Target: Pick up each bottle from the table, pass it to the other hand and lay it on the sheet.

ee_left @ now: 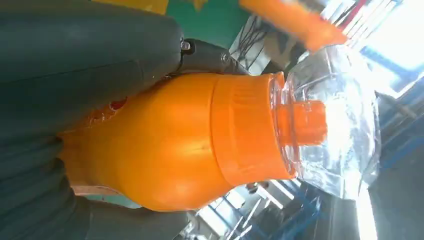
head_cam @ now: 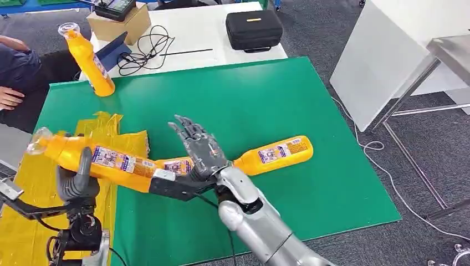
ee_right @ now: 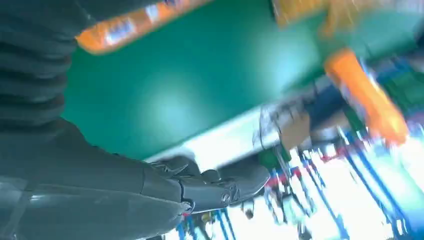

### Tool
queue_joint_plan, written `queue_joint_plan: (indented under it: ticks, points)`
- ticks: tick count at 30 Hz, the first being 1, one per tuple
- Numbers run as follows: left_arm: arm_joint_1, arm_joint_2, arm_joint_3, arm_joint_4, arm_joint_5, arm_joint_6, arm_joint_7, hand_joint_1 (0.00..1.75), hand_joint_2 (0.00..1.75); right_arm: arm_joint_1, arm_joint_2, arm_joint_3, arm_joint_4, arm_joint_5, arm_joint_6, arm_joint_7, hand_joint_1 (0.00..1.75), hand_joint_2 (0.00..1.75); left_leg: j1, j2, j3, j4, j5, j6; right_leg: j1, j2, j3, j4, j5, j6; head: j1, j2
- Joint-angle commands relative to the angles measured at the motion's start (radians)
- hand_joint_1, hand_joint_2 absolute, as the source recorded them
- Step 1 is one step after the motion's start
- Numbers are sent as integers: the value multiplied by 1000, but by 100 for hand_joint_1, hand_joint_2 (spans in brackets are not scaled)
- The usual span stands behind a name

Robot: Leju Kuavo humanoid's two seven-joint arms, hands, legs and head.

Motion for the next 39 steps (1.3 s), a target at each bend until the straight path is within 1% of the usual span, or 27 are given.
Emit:
queue_joint_plan:
  ticks: [1, 3, 4, 5, 6, 7, 8, 9, 10, 12, 16, 18, 20, 21, 22, 23, 25, 27, 29, 30, 32, 33, 35, 36, 37, 38, 39]
  points:
    - [-43, 57, 99, 20, -66, 38, -109, 175, 175, 58, -102, -66, -140, -77, 14, -88, 0, 0, 0, -2, 6, -1, -2, -1, 1, -4, 7, -1, -3, 0, 1, 0]
    - [-38, 80, 142, -74, -231, 147, -169, 175, 175, 31, -79, -49, -81, -113, 1, -95, 0, 0, 1, 2, 2, -1, -1, -1, 1, 1, 2, -1, 0, 0, 0, 0]
    - [-42, 80, 150, -85, -236, 149, -153, 175, 175, 27, -80, -44, -76, -119, -3, -95, 0, 0, 1, 5, 5, 0, -3, -2, 1, 3, 5, 0, -2, -1, 1, 0]
    - [-57, 89, 151, -87, -368, 229, -198, 175, 175, 23, -81, -40, -74, -147, 0, -104, 0, 0, 1, 4, 2, 1, -2, -1, 1, 2, 2, 1, -1, -1, 1, 0]
    - [-90, 94, 150, -70, -515, 328, -243, 175, 175, 16, -86, -35, -73, -171, 7, -117, 0, 0, 1, 4, 1, 0, -1, -1, 1, 3, 1, 0, 0, -1, 0, 0]
    - [-110, 104, 143, -53, -578, 369, -257, 175, 175, 13, -87, -36, -71, -199, 15, -130, 0, 0, 2, 4, 3, 1, -3, -2, 2, 3, 3, 1, -1, -1, 1, 0]
    - [-126, 115, 136, -30, -664, 438, -282, 175, 175, 8, -90, -31, -70, -218, 27, -141, 0, 0, 2, 0, 1, 0, -1, -1, 1, -1, 2, 1, -1, -1, 0, 0]
    - [-154, 129, 115, 11, -729, 494, -303, 175, 175, 1, -92, -26, -63, -231, 29, -148, 0, 0, 2, -2, 3, 1, -1, -2, 1, -4, 5, 1, -3, -1, 0, 0]
    - [-181, 145, 96, 57, -769, 529, -318, 175, 175, -5, -92, -22, -56, -250, 33, -158, 0, 0, 3, -3, 2, 0, 0, -1, 1, -4, 3, 0, -2, -1, 0, 0]
    - [-240, 183, 55, 174, -920, 666, -359, 175, 175, -24, -97, -1, -33, -280, 46, -174, 0, 0, 3, -4, 4, 0, 0, -2, 1, -5, 5, 1, -2, -1, 0, 0]
    - [-254, 184, 55, 199, -924, 666, -362, 175, 175, -28, -95, 1, -25, -284, 45, -175, 0, 0, 3, -2, 1, -1, 2, -2, 0, -2, 2, 0, 0, 0, 0, 0]
    - [-252, 183, 57, 199, -923, 666, -364, 175, 175, -28, -94, 2, -24, -284, 44, -175, 0, 0, 3, -2, 4, -1, 1, -3, 0, -3, 5, 0, -1, -1, 0, 0]
    - [-248, 181, 58, 197, -923, 666, -366, 175, 175, -27, -95, 1, -24, -285, 43, -176, 0, 0, 3, -1, 2, -1, 1, -2, 0, -1, 3, 0, 0, 0, 0, 0]
    - [-260, 163, 99, 217, -1055, 666, -368, 175, 175, -31, -100, 11, -21, -312, 52, -186, 0, 0, 3, -1, 5, -1, 0, -3, 0, -2, 6, 0, -2, -1, 0, 0]
    - [-293, 144, 135, 268, -1196, 666, -363, 175, 175, -39, -107, 25, -11, -328, 60, -194, 0, 0, 3, -1, 4, -1, 1, -2, 0, -2, 5, 0, -1, 0, 0, 0]
    - [-306, 137, 156, 290, -1257, 666, -365, 175, 175, -42, -106, 29, -8, -335, 58, -198, 0, 0, 3, -1, 3, -1, 1, -2, 0, -2, 4, 0, -1, 0, 1, 0]
    - [-375, 110, 220, 409, -1453, 666, -387, 175, 175, -51, -113, 46, -7, -366, 58, -212, 0, 0, 3, -2, 3, -1, 1, -2, 0, -3, 4, 0, -1, 0, 0, 0]
    - [-439, 82, 291, 528, -1632, 666, -406, 175, 175, -42, -133, 65, -45, -393, 54, -218, 0, 0, 3, -5, 6, 0, 0, -3, 0, -6, 8, 1, -2, -1, 1, 0]
    - [-453, 62, 340, 549, -1778, 666, -404, 175, 175, -31, -147, 75, -75, -406, 49, -220, 0, 0, 2, -5, 6, -1, 1, -3, 0, -6, 9, 0, -2, -1, 0, 0]
    - [-467, 59, 350, 589, -1869, 666, -375, 175, 175, -20, -159, 81, -98, -413, 48, -222, 0, 0, 2, -3, 3, -1, 2, -2, 0, -4, 4, 0, 0, 0, 0, 0]
    - [-474, 63, 334, 602, -2020, 666, -327, 175, 175, 2, -178, 92, -131, -417, 46, -222, 0, 0, 2, -4, 3, -1, 2, -2, 0, -4, 4, -1, 0, 0, 0, 0]
    - [-469, 84, 256, 614, -2153, 666, -207, 175, 175, 27, -196, 105, -163, -418, 45, -223, 0, 0, 2, -5, 6, -1, 1, -2, 0, -5, 8, 0, -2, 0, 0, 0]
    - [-469, 84, 256, 614, -2153, 666, -207, 175, 175, 27, -196, 105, -163, -418, 45, -223, 0, 0, 3, -5, 4, -1, 1, -2, 0, -6, 6, -1, -1, 0, 1, 0]
    - [-469, 97, 224, 631, -2159, 666, -179, 175, 175, 35, -201, 110, -170, -418, 44, -223, 0, 0, 3, -5, 5, -1, 0, -2, 0, -6, 8, -1, -2, 0, 1, 0]
    - [-469, 125, 148, 664, -2229, 666, -97, 175, 175, 40, -204, 111, -174, -423, 44, -224, 0, 0, 3, -5, 6, 0, -1, -2, 1, -6, 9, 0, -3, 0, 0, 0]
    - [-470, 132, 124, 676, -2224, 666, -72, 175, 175, 41, -205, 112, -175, -423, 44, -225, 0, 0, 3, -3, 4, 0, 0, -2, 0, -4, 6, 0, -2, 0, 0, 0]
    - [-471, 159, 41, 706, -2236, 666, 3, 175, 175, 48, -204, 110, -178, -418, 46, -223, 0, 0, 3, -4, 6, 0, -1, -3, 0, -5, 8, 0, -3, 0, 0, 0]
